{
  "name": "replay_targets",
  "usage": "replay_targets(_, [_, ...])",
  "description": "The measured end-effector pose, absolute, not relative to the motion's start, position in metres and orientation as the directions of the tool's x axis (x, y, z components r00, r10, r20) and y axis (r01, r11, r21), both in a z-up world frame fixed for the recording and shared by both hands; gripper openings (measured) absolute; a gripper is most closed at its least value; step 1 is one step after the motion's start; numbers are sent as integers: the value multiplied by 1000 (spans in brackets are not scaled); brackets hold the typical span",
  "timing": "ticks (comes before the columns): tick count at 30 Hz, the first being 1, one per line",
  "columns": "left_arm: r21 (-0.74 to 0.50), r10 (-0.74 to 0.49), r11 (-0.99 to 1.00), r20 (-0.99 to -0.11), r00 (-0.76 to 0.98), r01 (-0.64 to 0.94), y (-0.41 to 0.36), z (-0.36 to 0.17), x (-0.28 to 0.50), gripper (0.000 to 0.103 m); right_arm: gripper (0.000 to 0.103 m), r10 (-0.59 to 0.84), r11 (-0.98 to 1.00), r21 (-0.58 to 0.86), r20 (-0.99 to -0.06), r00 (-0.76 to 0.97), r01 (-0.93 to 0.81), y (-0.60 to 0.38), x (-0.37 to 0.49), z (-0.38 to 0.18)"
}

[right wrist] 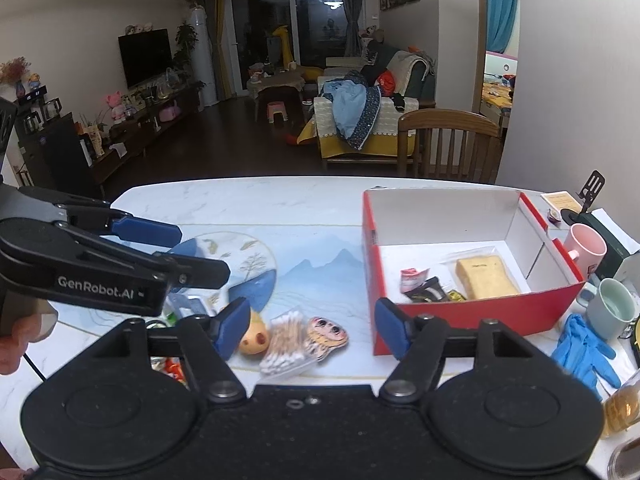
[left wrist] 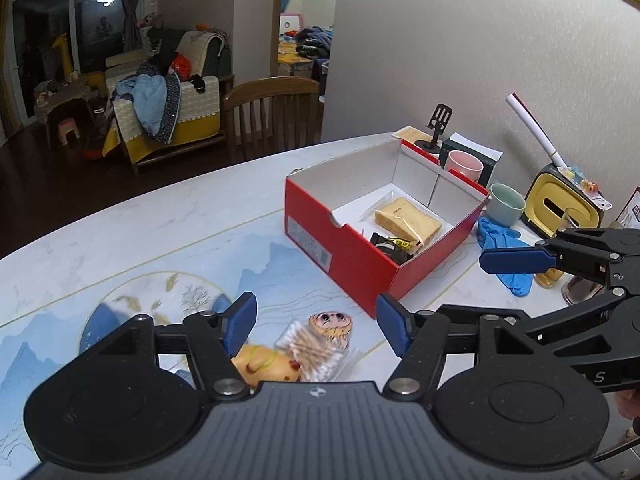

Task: Organize objects
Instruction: 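Withdraw both tools from the box toward the remaining items on the table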

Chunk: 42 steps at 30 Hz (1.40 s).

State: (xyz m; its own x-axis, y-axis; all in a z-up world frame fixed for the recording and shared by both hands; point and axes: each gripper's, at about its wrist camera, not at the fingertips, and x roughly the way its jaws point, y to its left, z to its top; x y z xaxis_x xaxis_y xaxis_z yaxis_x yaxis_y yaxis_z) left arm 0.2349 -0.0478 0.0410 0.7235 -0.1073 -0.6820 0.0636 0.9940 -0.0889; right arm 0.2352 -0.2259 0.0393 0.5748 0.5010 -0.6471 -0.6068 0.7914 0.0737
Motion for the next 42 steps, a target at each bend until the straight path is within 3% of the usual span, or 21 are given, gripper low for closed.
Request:
replay_targets(5, [-114, -105, 993, -666, 738, 38, -29, 39, 213, 72, 70, 517, 786, 94, -643, 565, -612, -215, 219, 34])
replay_targets(11, [-132, -90, 991, -667, 740, 2, -6, 28, 187, 80, 77, 526, 776, 89, -639, 562, -624, -200, 200, 27])
replay_targets(17, [-140, -53, 988, -685, 727, -60, 15, 11, 165, 83, 88, 525, 769, 78, -643, 558, -634, -192, 186, 16])
replay_targets(21, [-153, -39, 983, -700, 713, -97, 28, -2, 154, 84, 103, 541, 758, 77, -629, 558, -648, -190, 179, 7])
replay_targets(24, [-162, -27, 979, -702, 711, -123, 33, -11, 147, 88, 102, 548, 749, 75, -629, 552, -659, -189, 175, 1])
replay_targets(26, [-169, -21, 976, -700, 714, -137, 35, -17, 143, 103, 102, 544, 749, 71, -633, 551, -658, -187, 173, -4])
replay_targets(42, [-104, 60, 970, -775, 629, -220, 27, -91, 140, 103, 102, 457, 782, 38, -713, 531, -623, -190, 189, -61])
